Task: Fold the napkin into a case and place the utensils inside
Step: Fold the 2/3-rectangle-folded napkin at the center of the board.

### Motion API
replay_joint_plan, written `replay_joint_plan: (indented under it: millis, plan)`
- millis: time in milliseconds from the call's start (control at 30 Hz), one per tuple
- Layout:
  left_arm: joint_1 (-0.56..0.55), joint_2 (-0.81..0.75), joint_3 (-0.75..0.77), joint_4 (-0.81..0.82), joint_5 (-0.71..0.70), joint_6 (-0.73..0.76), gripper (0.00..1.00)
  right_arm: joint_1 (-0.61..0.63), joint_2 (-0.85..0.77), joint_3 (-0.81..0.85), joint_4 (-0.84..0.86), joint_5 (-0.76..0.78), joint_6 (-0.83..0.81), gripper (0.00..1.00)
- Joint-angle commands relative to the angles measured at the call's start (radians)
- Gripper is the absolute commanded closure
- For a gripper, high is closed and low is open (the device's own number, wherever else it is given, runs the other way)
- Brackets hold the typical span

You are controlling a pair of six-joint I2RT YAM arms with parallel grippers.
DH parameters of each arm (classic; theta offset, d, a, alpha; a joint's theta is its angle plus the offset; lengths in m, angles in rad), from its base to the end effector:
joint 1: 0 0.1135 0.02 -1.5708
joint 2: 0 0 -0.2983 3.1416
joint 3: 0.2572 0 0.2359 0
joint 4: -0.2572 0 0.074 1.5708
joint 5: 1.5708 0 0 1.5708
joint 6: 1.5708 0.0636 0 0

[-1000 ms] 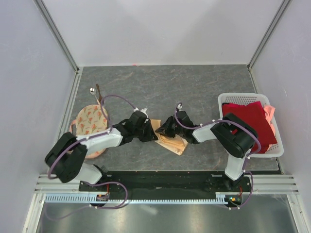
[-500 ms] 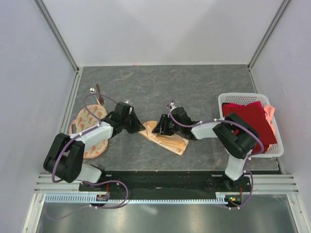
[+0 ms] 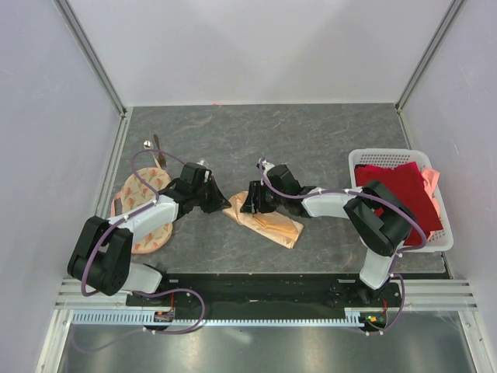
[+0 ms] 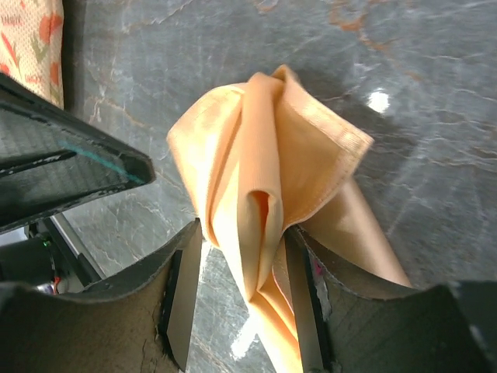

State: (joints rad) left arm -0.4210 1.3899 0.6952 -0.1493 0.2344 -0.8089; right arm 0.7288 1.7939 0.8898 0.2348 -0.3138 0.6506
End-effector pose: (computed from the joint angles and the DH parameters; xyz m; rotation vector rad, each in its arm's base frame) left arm 0.2407 -0.1239 0.2055 -0.3809 2.5343 -0.8079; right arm 0.2702 0.2675 0.1788 -0.2809 2.4210 1.0450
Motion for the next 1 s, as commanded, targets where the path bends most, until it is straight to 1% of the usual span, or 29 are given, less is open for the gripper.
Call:
replay_joint_plan:
  millis: [0,100,167,200,233,267,333,367,400,533,667,700,767,800,900,933,967]
  plan:
    - [0.001,-0.014,0.038,-0.006,0.009,0.045,0.96,0.030,-0.031,0.044,-0.058,0.004,-0.058,0.45]
    - [0.001,0.020,0.055,0.000,0.022,0.047,0.96,0.061,-0.041,0.044,-0.095,0.074,-0.104,0.43]
    - [0.001,0.047,0.059,0.004,0.017,0.048,0.97,0.098,-0.037,0.069,-0.161,0.140,-0.168,0.43]
    - [0.001,0.055,0.059,0.010,0.016,0.048,0.97,0.110,-0.039,0.070,-0.167,0.200,-0.186,0.43]
    - [0.001,0.061,0.058,0.017,0.017,0.047,0.97,0.129,-0.037,0.069,-0.170,0.225,-0.198,0.44]
    - [0.001,0.066,0.059,0.020,0.019,0.045,0.97,0.136,-0.033,0.069,-0.172,0.243,-0.219,0.48]
    - [0.001,0.063,0.059,0.022,0.020,0.039,0.98,0.156,-0.016,0.074,-0.173,0.277,-0.244,0.61]
    - [0.001,0.052,0.058,0.022,0.020,0.039,0.98,0.167,-0.014,0.080,-0.184,0.289,-0.255,0.64]
    - [0.001,0.046,0.056,0.022,0.019,0.039,0.98,0.176,-0.011,0.081,-0.186,0.295,-0.276,0.64]
    - [0.004,0.011,0.059,0.008,0.006,0.040,0.98,0.190,-0.031,0.078,-0.190,0.263,-0.266,0.59]
    - [0.007,0.000,0.069,0.005,0.043,0.031,0.98,0.188,-0.076,0.054,-0.189,0.256,-0.241,0.47]
    - [0.008,0.006,0.075,0.005,0.052,0.031,0.97,0.187,-0.085,0.051,-0.187,0.251,-0.238,0.45]
    - [0.017,0.029,0.122,-0.009,0.084,0.043,0.96,0.185,-0.094,0.026,-0.166,0.233,-0.229,0.43]
    - [0.021,0.044,0.145,-0.016,0.095,0.051,0.94,0.184,-0.106,0.017,-0.160,0.228,-0.226,0.41]
    - [0.025,0.144,0.263,-0.064,0.123,0.073,0.88,0.175,-0.132,-0.035,-0.102,0.205,-0.204,0.37]
    - [0.024,0.212,0.333,-0.084,0.132,0.079,0.88,0.166,-0.134,-0.060,-0.083,0.190,-0.198,0.37]
    - [0.024,0.251,0.367,-0.099,0.155,0.080,0.88,0.159,-0.134,-0.071,-0.048,0.171,-0.183,0.35]
